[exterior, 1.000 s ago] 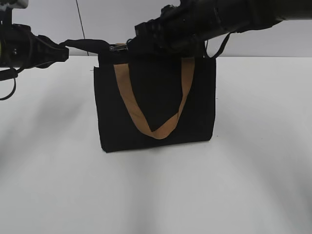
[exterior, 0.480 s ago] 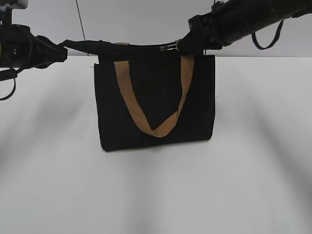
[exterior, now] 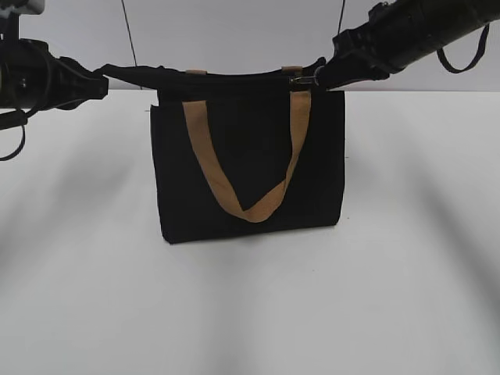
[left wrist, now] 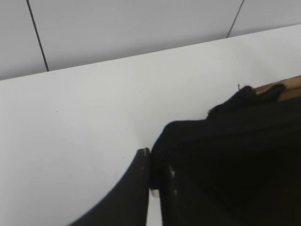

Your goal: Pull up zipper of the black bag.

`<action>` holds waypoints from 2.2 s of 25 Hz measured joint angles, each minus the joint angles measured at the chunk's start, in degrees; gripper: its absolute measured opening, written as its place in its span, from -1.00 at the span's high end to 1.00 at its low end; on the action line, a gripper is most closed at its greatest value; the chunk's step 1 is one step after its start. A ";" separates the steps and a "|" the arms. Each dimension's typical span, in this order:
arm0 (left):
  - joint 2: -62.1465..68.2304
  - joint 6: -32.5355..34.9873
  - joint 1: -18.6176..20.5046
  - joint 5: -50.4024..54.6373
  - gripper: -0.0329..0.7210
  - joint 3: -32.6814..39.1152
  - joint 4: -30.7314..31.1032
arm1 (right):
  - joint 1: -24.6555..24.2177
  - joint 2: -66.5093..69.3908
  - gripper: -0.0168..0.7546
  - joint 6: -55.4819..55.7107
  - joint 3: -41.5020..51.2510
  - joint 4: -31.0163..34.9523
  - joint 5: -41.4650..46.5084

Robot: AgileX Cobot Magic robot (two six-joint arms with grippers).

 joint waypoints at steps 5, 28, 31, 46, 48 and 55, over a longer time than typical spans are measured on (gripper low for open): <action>0.00 0.00 0.00 -0.98 0.86 0.00 0.00 | -0.65 -0.28 0.99 2.05 0.00 -1.73 0.59; -4.65 -38.65 0.07 -2.87 -0.22 0.31 25.54 | -1.14 -9.22 -0.66 4.63 0.23 -6.54 12.68; -6.97 -39.23 0.07 -0.91 -0.20 2.23 25.86 | -1.14 -12.39 -0.64 5.00 3.09 -8.46 12.63; -19.94 -39.57 0.07 0.41 -0.19 13.46 25.98 | -1.14 -49.14 -0.59 8.89 37.22 -15.40 2.79; -21.29 -39.57 0.07 0.36 -0.19 13.51 25.98 | -1.14 -54.67 -0.59 10.98 42.19 -16.30 0.67; -23.39 -39.57 0.07 -1.23 -0.19 13.57 25.98 | -1.25 -75.17 -0.59 21.57 54.79 -24.50 1.30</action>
